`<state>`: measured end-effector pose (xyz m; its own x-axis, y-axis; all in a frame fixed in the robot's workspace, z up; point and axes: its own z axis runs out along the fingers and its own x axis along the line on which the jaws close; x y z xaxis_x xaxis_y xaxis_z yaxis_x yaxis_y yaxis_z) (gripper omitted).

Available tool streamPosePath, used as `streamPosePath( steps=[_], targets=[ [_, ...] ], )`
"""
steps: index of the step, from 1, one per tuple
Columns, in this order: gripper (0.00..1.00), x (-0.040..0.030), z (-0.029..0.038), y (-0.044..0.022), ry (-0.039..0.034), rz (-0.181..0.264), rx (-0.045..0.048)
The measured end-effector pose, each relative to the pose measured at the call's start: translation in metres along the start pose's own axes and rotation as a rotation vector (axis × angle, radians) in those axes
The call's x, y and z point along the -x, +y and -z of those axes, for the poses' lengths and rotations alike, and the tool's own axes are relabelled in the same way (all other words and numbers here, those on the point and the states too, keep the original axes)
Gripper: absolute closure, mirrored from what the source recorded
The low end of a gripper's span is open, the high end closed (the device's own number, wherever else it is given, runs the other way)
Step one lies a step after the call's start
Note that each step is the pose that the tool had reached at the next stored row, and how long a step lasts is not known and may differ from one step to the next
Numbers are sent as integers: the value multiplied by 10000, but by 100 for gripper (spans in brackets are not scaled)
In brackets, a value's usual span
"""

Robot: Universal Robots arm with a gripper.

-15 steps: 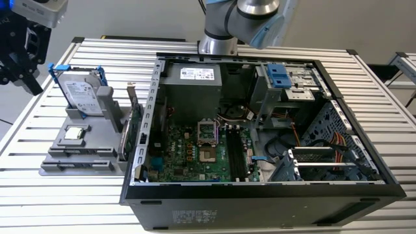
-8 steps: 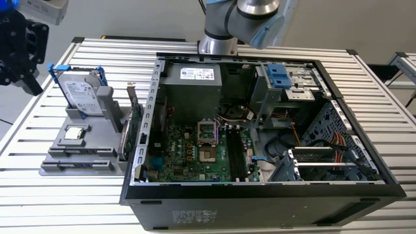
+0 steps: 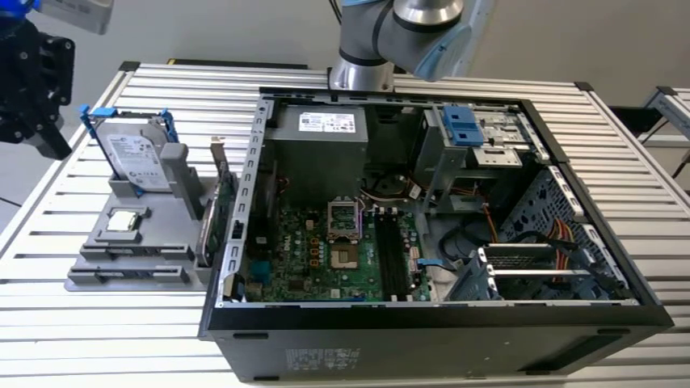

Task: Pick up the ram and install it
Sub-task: 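Pick up the ram and move it above insertion slot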

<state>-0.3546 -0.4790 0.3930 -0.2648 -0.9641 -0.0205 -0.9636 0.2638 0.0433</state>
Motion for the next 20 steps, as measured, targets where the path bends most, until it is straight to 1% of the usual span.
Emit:
streamPosePath(
  steps=[9, 16, 20],
  targets=[
    [100, 0, -13, 0, 64, 1582, 16],
    [100, 0, -22, -1, 101, 2500, 26],
    [100, -1, -25, -1, 118, 2932, 24]
  ],
)
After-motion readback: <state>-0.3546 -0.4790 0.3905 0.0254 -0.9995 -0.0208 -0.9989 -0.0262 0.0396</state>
